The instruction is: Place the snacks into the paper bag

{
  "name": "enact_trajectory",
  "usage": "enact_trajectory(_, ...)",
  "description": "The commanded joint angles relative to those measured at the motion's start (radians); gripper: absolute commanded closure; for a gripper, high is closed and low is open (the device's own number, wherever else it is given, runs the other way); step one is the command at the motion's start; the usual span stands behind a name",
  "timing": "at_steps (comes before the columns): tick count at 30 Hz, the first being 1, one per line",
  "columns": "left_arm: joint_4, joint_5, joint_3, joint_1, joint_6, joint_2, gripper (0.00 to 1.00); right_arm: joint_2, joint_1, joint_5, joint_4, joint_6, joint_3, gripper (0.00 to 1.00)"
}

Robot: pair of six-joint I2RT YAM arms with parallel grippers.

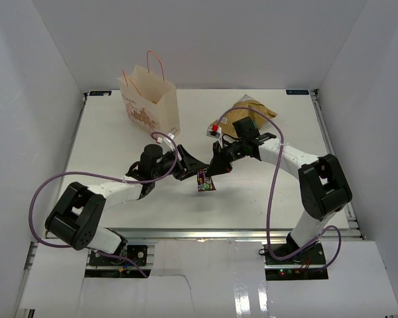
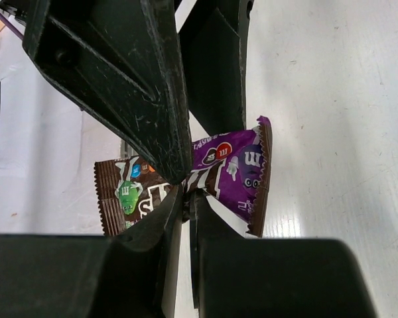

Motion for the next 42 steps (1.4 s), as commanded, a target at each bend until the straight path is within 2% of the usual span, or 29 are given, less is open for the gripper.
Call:
enact_trajectory(1, 0.018, 0.020, -0.017, -0.004, -0.002, -0.027, 0.35, -0.058, 0.004, -0.029, 0.001, -0.005, 0.043, 0.92)
enact_trajectory(7, 0.003, 0.022, -0.008, -0.002, 0.009, -0.029, 0.28, -0.074, 0.005, -0.034, 0.001, -0.002, 0.046, 0.92)
enact_trajectory(14, 0.005, 0.042, 0.024, -0.002, -0.009, -0.006, 0.30, -0.071, 0.005, -0.062, 0.030, 0.031, 0.033, 0.92)
enact_trajectory(17, 0.006, 0.048, 0.033, -0.002, -0.031, 0.002, 0.42, -0.069, 0.005, -0.065, 0.067, 0.065, 0.024, 0.92)
enact_trajectory(21, 0.014, 0.048, 0.045, -0.002, -0.045, -0.004, 0.52, -0.064, 0.005, -0.060, 0.088, 0.083, 0.020, 0.92)
enact_trajectory(23, 0.020, 0.051, 0.058, -0.002, -0.048, -0.005, 0.60, -0.063, 0.007, -0.059, 0.102, 0.090, 0.012, 0.92)
enact_trajectory(24, 0.021, 0.055, 0.065, -0.002, -0.049, -0.003, 0.68, -0.061, 0.007, -0.055, 0.108, 0.094, 0.009, 0.91)
enact_trajectory(27, 0.025, 0.060, 0.073, -0.002, -0.052, -0.004, 0.79, -0.061, 0.007, -0.051, 0.108, 0.093, 0.007, 0.89)
enact_trajectory(28, 0.026, 0.060, 0.075, -0.002, -0.051, -0.006, 0.89, -0.061, 0.007, -0.046, 0.107, 0.094, 0.007, 0.86)
enact_trajectory(29, 0.026, 0.055, 0.073, -0.002, -0.049, -0.009, 0.92, -0.063, 0.007, -0.042, 0.108, 0.093, 0.007, 0.85)
enact_trajectory(32, 0.025, 0.042, 0.064, 0.008, -0.027, -0.037, 1.00, -0.064, 0.005, -0.025, 0.092, 0.084, 0.013, 0.68)
enact_trajectory(33, 0.025, 0.040, 0.061, 0.015, -0.019, -0.047, 1.00, -0.067, 0.005, -0.022, 0.084, 0.079, 0.017, 0.58)
enact_trajectory(36, -0.026, 0.016, 0.071, 0.047, 0.029, -0.095, 1.00, -0.093, -0.002, -0.002, 0.042, 0.035, 0.033, 0.37)
enact_trajectory(38, -0.099, -0.013, 0.107, 0.079, 0.114, -0.129, 1.00, -0.107, -0.018, 0.012, -0.005, -0.023, 0.049, 0.30)
enact_trajectory(39, -0.179, -0.024, 0.157, 0.091, 0.150, -0.136, 1.00, -0.116, -0.025, 0.014, -0.022, -0.042, 0.069, 0.25)
enact_trajectory(42, -0.344, -0.079, 0.295, 0.155, 0.272, -0.149, 1.00, -0.155, -0.085, 0.006, -0.074, -0.107, 0.105, 0.18)
